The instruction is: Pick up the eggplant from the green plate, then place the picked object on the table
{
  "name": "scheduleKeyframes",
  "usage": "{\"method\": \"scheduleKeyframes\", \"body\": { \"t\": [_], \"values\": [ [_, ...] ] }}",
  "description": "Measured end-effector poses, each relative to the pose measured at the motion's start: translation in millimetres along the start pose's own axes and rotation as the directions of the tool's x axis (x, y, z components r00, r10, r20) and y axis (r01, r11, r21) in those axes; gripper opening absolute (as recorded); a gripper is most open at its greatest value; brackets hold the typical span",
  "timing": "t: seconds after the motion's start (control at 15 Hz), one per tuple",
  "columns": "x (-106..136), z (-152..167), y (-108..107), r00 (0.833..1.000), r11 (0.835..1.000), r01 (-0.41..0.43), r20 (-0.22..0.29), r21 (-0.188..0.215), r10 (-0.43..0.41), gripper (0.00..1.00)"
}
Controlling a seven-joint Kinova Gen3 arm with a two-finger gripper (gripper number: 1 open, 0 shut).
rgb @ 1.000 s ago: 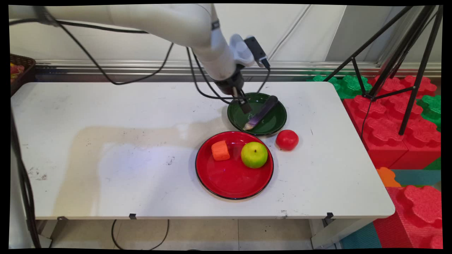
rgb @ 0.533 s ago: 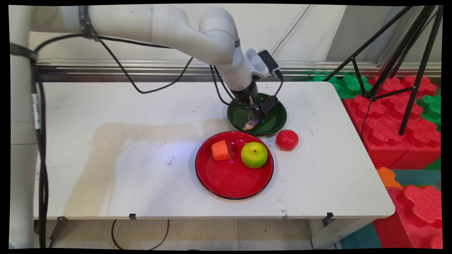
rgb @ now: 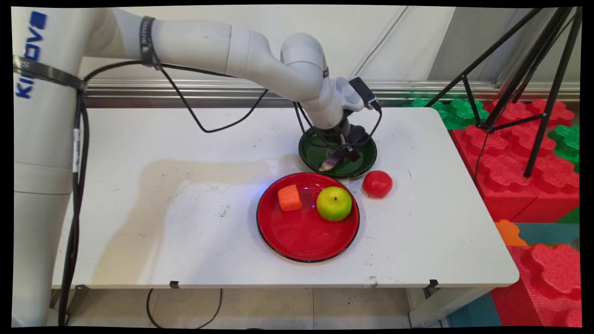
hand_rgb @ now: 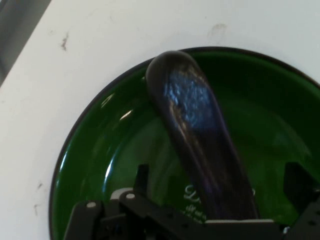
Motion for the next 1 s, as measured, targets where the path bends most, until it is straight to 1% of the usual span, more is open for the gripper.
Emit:
{"method": "scheduleKeyframes", "body": {
  "t": [0.07, 0.13, 0.4, 0.6, 0.8, 1.0],
  "values": [
    [1, 5, 1, 1.000, 1.000, 0.008, -0.004, -0.001, -0.008, 1.00],
    [1, 11, 2, 1.000, 1.000, 0.018, -0.010, -0.003, -0.018, 0.00],
    [3, 19, 4, 0.999, 0.999, 0.039, -0.026, 0.000, -0.039, 0.00],
    [2, 20, 4, 0.998, 0.999, 0.053, -0.035, 0.008, -0.052, 0.00],
    [3, 12, 3, 0.996, 0.997, 0.067, -0.054, 0.022, -0.066, 0.00],
    [7, -2, 2, 0.995, 0.997, 0.072, -0.072, 0.036, -0.069, 0.00]
  ]
}}
